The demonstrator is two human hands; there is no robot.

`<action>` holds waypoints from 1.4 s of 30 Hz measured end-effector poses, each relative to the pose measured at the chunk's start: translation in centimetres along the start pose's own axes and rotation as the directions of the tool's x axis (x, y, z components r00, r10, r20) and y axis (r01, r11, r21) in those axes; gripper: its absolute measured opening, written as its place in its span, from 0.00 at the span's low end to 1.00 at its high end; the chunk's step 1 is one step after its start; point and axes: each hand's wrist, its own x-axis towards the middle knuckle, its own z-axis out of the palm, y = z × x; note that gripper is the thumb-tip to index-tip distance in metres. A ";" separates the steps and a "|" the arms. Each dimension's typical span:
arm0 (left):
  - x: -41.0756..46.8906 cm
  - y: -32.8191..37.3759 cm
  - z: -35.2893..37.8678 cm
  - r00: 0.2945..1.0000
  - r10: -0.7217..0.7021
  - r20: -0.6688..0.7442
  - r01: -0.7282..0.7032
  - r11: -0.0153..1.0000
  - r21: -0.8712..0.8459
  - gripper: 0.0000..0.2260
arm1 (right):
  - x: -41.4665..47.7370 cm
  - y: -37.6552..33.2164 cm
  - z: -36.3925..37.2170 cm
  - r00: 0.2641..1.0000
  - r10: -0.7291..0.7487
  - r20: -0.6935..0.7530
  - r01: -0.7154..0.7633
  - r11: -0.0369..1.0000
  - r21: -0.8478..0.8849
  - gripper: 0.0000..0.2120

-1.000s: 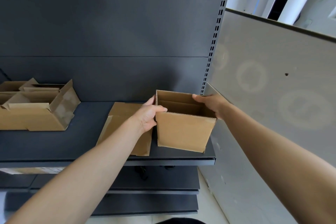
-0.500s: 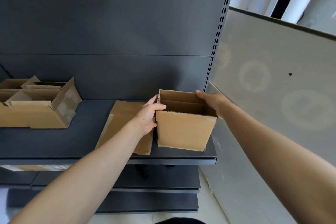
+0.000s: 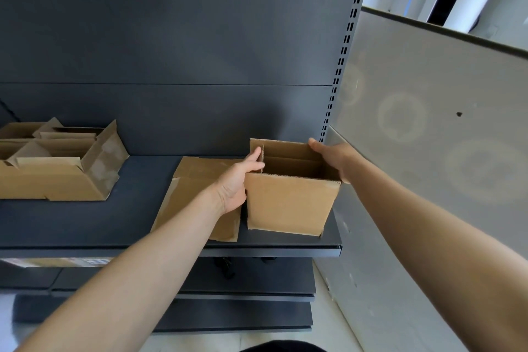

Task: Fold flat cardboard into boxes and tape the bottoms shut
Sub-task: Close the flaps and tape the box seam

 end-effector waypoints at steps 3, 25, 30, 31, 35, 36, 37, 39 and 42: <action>0.2 0.1 -0.4 0.999 -0.022 -0.030 0.023 0.999 0.035 0.20 | 0.2 0.1 -0.5 0.995 0.015 0.104 -0.030 0.989 0.146 0.33; 0.9 0.6 -1.0 0.987 -0.123 0.102 0.096 0.965 0.243 0.36 | 0.5 2.9 -3.2 0.877 -0.063 0.476 -0.047 0.975 0.216 0.19; 0.9 0.4 -1.7 0.980 -0.137 0.147 0.095 0.961 0.261 0.47 | 0.4 3.2 -1.3 0.972 -0.047 0.231 0.033 0.997 0.066 0.18; 0.8 0.4 -2.0 0.974 -0.146 0.174 0.098 0.960 0.261 0.52 | 0.7 3.2 -0.8 0.983 -0.065 0.172 0.058 0.997 0.045 0.17; 0.8 0.4 -2.7 0.963 -0.157 0.217 0.097 0.960 0.262 0.54 | 0.8 3.0 -0.2 0.991 -0.092 0.101 0.093 0.996 -0.006 0.15; 0.8 0.4 -2.8 0.964 -0.154 0.216 0.094 0.960 0.265 0.55 | 0.7 2.9 -0.3 0.989 -0.090 0.114 0.091 0.996 -0.002 0.14; 0.8 0.4 -2.7 0.969 -0.145 0.201 0.087 0.958 0.272 0.54 | 0.4 2.9 -0.5 0.988 -0.092 0.128 0.093 0.996 0.002 0.13; 0.7 0.4 -2.3 0.982 -0.119 0.148 0.073 0.956 0.284 0.48 | 0.0 2.8 -0.8 0.984 -0.090 0.152 0.088 0.996 0.020 0.12; 0.6 0.3 -1.8 0.992 -0.094 0.083 0.064 0.949 0.309 0.41 | -0.2 2.9 -1.1 0.974 -0.063 0.216 0.048 0.996 0.075 0.12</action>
